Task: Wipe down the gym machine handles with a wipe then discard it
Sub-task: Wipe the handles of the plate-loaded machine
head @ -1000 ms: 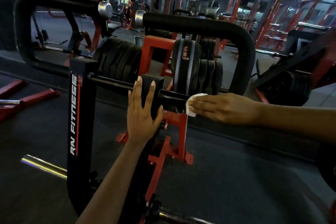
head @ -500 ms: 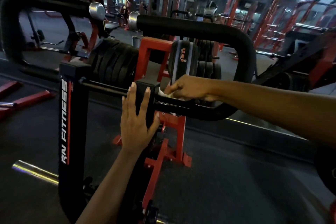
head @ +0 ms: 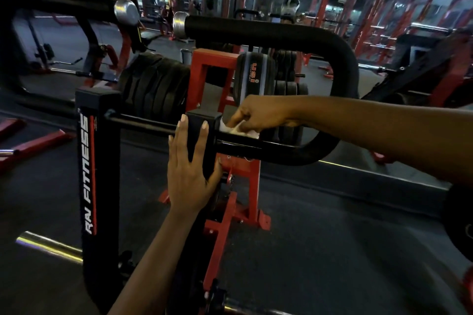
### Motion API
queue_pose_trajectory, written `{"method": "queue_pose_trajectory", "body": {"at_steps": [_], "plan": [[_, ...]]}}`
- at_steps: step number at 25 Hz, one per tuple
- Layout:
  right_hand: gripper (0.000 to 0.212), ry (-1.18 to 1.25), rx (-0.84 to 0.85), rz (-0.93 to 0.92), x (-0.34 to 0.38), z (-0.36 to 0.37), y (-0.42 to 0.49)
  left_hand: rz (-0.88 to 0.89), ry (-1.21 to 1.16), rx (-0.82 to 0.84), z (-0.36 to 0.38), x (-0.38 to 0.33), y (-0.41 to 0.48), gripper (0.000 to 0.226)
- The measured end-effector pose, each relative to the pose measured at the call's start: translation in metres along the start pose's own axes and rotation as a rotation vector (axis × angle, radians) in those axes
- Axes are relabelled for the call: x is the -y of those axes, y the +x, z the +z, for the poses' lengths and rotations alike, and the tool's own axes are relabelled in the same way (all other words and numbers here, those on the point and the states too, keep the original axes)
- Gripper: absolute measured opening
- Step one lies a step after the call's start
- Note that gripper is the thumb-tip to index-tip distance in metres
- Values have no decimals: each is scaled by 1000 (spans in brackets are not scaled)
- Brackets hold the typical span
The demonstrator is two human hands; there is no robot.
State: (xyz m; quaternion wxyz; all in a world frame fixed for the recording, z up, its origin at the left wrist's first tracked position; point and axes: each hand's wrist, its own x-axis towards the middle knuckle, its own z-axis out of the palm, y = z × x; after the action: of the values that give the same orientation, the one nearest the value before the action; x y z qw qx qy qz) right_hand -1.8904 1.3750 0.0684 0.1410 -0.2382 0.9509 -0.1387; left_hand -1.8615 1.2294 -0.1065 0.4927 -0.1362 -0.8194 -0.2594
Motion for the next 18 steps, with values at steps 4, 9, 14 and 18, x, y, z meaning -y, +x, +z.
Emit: {"method": "queue_pose_trajectory", "body": {"at_steps": [4,9,14,18], "plan": [[33,-186,1,-13,-22,-7,-40,11,-12,6,1,2,0,68],[34,-430,-151,-93,-21,0,-66,-1,-1,6,-1,0,-1,60],[44,-538,-333,-233,-21,46,-81,46,57,-1,-6,-12,-9,56],[34,-730,-492,-420,-51,51,-115,251,66,46,-9,-45,3,58]]}}
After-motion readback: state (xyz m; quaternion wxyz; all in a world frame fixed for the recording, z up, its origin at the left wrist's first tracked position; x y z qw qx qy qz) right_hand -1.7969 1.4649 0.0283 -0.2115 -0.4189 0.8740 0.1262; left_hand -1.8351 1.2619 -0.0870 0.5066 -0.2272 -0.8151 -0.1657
